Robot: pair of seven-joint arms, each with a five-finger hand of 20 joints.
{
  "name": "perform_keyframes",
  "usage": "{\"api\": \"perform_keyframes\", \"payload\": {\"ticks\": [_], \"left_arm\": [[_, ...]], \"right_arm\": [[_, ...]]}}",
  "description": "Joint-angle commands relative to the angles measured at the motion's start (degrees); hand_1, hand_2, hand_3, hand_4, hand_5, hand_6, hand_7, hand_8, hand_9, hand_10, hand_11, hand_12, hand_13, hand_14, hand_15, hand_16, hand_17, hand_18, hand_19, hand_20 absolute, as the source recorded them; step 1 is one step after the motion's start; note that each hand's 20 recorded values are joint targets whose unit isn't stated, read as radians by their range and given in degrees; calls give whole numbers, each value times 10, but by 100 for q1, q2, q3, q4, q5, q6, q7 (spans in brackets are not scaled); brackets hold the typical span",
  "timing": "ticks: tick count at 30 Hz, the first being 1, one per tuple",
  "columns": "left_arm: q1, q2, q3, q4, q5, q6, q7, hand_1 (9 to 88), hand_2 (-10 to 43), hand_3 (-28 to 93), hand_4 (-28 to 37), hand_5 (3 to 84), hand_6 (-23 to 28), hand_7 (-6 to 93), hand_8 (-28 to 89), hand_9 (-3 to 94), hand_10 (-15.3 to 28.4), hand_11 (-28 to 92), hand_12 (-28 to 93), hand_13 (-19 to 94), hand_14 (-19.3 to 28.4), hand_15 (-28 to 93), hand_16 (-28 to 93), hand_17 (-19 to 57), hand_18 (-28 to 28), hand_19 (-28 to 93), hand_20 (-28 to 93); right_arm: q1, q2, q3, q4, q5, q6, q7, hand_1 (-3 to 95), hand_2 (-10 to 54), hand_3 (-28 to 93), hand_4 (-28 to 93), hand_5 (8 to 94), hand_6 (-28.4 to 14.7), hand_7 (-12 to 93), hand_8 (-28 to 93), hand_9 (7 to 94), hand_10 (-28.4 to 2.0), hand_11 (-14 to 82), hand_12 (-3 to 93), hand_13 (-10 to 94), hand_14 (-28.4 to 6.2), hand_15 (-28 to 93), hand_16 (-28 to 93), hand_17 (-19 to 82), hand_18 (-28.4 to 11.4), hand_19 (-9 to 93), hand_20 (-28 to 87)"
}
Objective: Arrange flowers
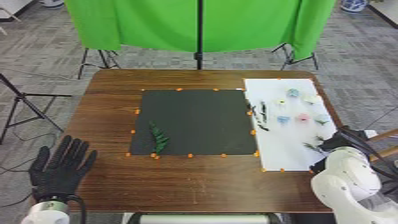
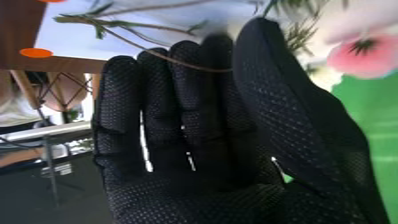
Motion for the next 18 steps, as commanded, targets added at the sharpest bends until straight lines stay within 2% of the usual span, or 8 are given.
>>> {"api": "perform_keyframes", "payload": {"ticks": [1, 5, 12, 15, 18], "left_arm": [[73, -77, 2, 31, -52, 58, -117, 247, 123, 761, -283, 424, 75, 161, -94, 369, 150, 255, 127, 278, 146, 414, -56, -61, 144, 366, 173], [78, -71, -25, 34, -45, 46, -141, 247, 124, 761, -283, 424, 75, 161, -93, 369, 149, 254, 127, 278, 146, 415, -57, -61, 144, 366, 172], [75, -61, -9, 47, -12, -2, -213, 247, 123, 762, -283, 425, 76, 161, -93, 369, 149, 254, 127, 278, 146, 416, -58, -61, 144, 367, 172], [48, -46, 2, 71, 18, -12, -270, 247, 123, 761, -283, 424, 76, 161, -94, 369, 149, 254, 127, 278, 146, 416, -58, -61, 144, 367, 172], [70, -37, -2, 58, 6, -10, -268, 247, 123, 761, -283, 424, 75, 161, -94, 369, 149, 254, 127, 277, 146, 417, -58, -61, 144, 367, 172]], "right_arm": [[-110, 39, -38, 89, -320, 632, 13, 656, -95, 557, -282, 730, -21, 375, 176, 729, -144, 296, 527, 531, -137, 575, 319, 243, -264, 771, 278], [-121, 94, -74, 0, -378, 948, -1, 654, -95, 586, -283, 740, -17, 390, 191, 748, -136, 296, 538, 544, -120, 566, 352, 256, -265, 781, 288], [48, 315, -201, -474, -405, 1499, -96, 642, -95, 612, -283, 737, -13, 396, 195, 758, -128, 318, 549, 562, -119, 592, 378, 281, -269, 847, 333], [34, 338, -44, -860, 58, 1243, -177, 638, -95, 622, -283, 736, -11, 400, 198, 757, -127, 322, 552, 565, -122, 596, 382, 283, -270, 847, 340], [92, 338, -45, -1148, 537, 1162, -252, 636, -95, 629, -282, 735, -12, 401, 199, 759, -128, 328, 555, 567, -124, 600, 388, 285, -273, 850, 346]]}}
